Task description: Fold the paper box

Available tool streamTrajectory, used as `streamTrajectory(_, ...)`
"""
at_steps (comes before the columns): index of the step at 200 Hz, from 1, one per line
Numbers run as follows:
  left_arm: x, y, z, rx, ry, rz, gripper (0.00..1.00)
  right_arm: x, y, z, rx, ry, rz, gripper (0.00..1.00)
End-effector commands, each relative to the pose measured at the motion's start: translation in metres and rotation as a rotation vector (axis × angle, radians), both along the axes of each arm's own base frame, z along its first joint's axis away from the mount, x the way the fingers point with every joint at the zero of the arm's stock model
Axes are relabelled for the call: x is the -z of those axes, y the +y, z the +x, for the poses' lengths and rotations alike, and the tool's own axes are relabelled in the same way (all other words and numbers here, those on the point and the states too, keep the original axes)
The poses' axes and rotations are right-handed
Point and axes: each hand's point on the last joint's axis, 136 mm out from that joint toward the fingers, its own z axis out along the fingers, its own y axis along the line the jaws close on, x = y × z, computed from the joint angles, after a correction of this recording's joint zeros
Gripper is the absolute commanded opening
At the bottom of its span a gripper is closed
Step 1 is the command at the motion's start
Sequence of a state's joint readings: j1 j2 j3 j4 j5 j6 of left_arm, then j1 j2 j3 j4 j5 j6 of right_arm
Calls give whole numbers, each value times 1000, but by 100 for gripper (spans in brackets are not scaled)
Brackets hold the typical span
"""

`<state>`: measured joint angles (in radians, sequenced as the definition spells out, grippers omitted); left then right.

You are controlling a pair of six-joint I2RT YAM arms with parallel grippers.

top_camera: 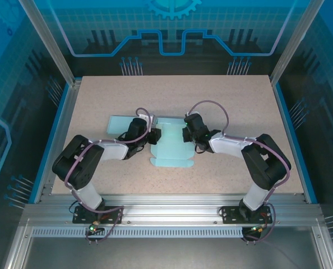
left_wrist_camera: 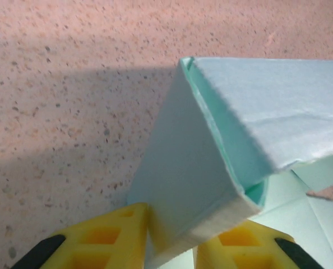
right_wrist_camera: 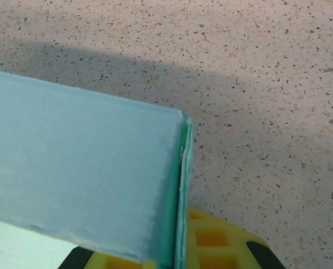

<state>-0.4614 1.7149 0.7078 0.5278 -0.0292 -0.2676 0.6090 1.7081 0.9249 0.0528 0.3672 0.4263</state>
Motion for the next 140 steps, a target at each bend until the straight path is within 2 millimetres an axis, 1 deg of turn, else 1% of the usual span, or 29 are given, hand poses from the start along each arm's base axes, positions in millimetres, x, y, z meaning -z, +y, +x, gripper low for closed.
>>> streamTrajectory(1,-16,0,16,-56,-115,-39,26,20,11,-17,-60,85,-26,0)
streamTrajectory(13,-16,-2,18,-55,-129,-35,26,20,12,-17,-62,85,-26,0)
streamTrajectory(32,-12,3,22,-89,-131,-14,25,19,12,-16,-63,83,-27,0)
streamTrajectory(58,-12,13,26,-158,-152,21,11,18,14,-16,-65,83,-25,0)
streamTrajectory(80,-16,11,26,-162,-167,31,2,17,13,-15,-55,93,-34,0)
streamTrajectory(94,-21,3,23,-135,-155,25,1,14,11,-15,-42,100,-43,0)
streamTrajectory(103,-23,0,19,-125,-118,24,1,11,9,-16,-37,109,-52,0)
streamTrajectory(115,-31,-2,13,-119,-69,9,2,5,7,-18,-29,128,-67,0)
streamTrajectory(128,-36,-2,3,-123,5,-4,3,-1,4,-22,-24,156,-84,0)
streamTrajectory(140,-41,-4,-10,-112,87,-27,5,-7,-1,-27,-16,200,-113,0)
